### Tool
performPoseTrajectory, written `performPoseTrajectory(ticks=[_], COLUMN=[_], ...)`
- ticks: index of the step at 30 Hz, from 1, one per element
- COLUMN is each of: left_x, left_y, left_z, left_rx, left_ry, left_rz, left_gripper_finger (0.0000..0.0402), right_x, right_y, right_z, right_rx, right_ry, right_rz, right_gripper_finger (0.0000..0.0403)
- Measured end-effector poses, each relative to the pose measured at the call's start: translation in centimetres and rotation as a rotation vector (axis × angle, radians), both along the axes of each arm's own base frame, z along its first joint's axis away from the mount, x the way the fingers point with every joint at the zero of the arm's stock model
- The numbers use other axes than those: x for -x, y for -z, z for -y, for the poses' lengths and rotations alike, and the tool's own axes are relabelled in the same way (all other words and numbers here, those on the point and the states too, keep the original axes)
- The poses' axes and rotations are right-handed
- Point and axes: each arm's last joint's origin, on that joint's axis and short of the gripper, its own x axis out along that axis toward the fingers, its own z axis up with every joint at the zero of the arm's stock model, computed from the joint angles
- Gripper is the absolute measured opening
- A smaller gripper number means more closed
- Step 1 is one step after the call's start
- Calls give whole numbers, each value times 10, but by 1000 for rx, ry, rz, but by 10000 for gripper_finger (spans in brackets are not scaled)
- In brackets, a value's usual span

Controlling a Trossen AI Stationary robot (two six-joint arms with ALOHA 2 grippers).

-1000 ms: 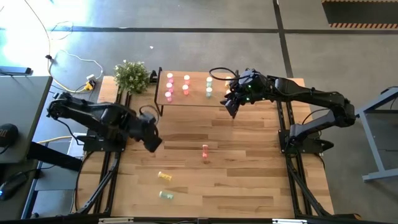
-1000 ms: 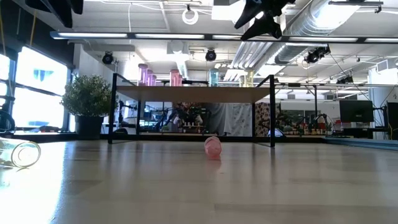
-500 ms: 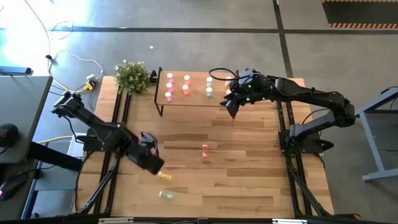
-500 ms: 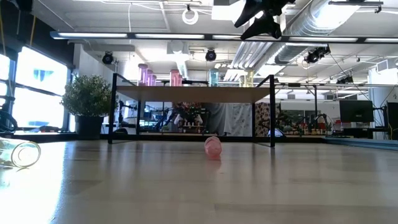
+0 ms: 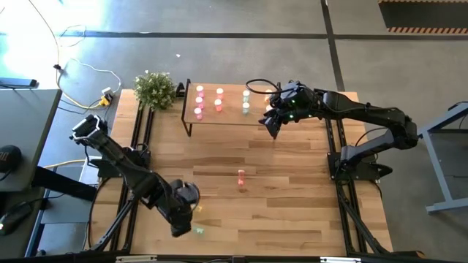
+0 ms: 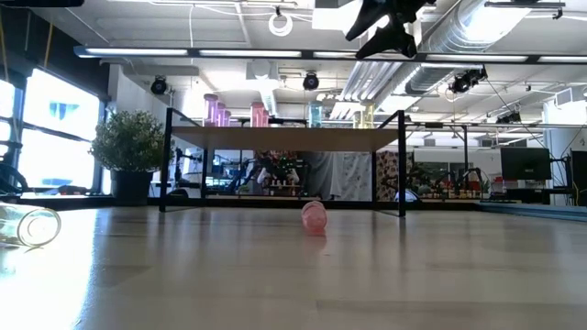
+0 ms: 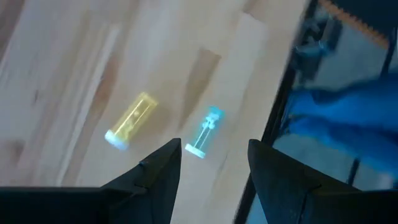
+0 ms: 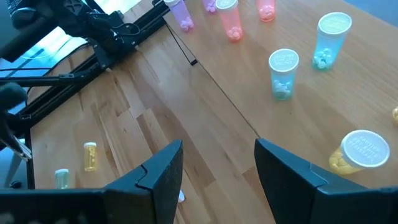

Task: Pick and place medicine bottles onto shelf by color
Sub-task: Put the blue pill bottle on the shelf aligned with the other blue pill bottles

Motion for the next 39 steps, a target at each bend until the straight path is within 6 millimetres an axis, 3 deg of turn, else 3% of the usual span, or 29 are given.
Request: performPoseTrajectory(ticks=[5, 9, 19, 39], left_x=[-9, -17, -35, -39], left_y=[11, 23, 57, 105], left_z=[15, 22, 33, 49], left_rx=[-85, -128, -152, -145], left_ry=[243, 335, 435, 517], left_rz=[63, 77, 30, -126], left_gripper_finger=[177, 177, 177, 177], right_x=[0, 1, 1, 1], right_y=[0, 1, 1, 1], right_z=[0, 0, 0, 0], right_rx=[-6, -23, -23, -31], right_ry=[4, 17, 18, 34], right_rz=[-5, -9, -11, -10], right_gripper_finger=[190, 190, 190, 190])
